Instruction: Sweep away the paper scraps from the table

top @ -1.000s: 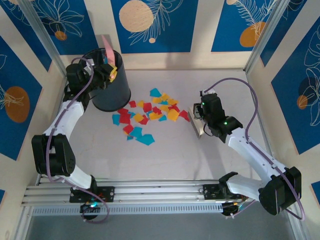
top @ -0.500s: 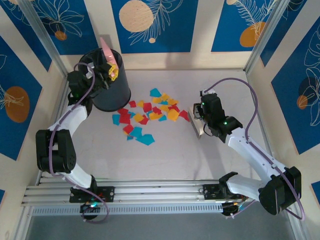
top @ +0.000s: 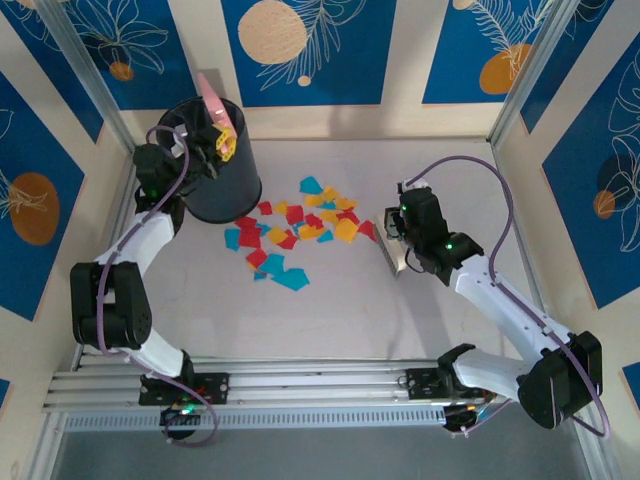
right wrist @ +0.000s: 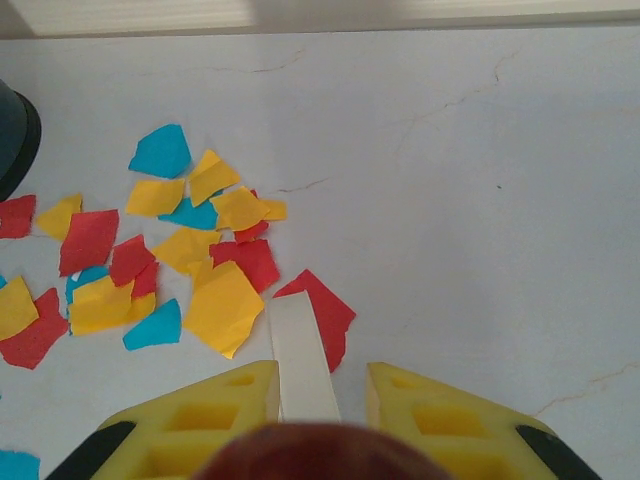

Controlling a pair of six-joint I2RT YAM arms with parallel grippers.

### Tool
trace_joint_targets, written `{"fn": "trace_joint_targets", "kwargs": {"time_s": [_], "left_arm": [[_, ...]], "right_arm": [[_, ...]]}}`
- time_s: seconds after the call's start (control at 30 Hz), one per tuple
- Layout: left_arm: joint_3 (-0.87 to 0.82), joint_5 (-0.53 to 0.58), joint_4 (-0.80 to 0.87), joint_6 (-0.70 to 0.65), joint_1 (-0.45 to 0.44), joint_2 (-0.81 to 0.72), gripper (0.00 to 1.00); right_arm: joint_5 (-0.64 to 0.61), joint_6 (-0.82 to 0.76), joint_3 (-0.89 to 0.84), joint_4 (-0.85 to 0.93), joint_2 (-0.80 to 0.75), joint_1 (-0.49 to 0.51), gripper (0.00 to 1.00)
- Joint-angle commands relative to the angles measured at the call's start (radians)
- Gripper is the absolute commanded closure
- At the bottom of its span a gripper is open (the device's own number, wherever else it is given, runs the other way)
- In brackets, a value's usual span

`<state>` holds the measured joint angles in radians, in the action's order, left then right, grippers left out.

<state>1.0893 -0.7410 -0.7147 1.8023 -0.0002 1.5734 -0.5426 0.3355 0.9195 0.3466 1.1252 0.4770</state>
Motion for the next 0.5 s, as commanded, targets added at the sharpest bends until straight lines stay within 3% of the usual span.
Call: {"fn": "trace_joint_targets", "kwargs": {"time_s": [0.0,0.47], "left_arm": [[0.044,-0.029,0.093,-0.138,0.0,-0.052,1.0],[0.174,-0.069,0.631,-0.658,-0.004,-0.123,1.0]], "right_arm": [[-0.005,0.016,0.019,-0.033,-0.008,0.008,1.0],[0.022,0.036,0.028,-0.084,-0.004,0.009,1.0]]}}
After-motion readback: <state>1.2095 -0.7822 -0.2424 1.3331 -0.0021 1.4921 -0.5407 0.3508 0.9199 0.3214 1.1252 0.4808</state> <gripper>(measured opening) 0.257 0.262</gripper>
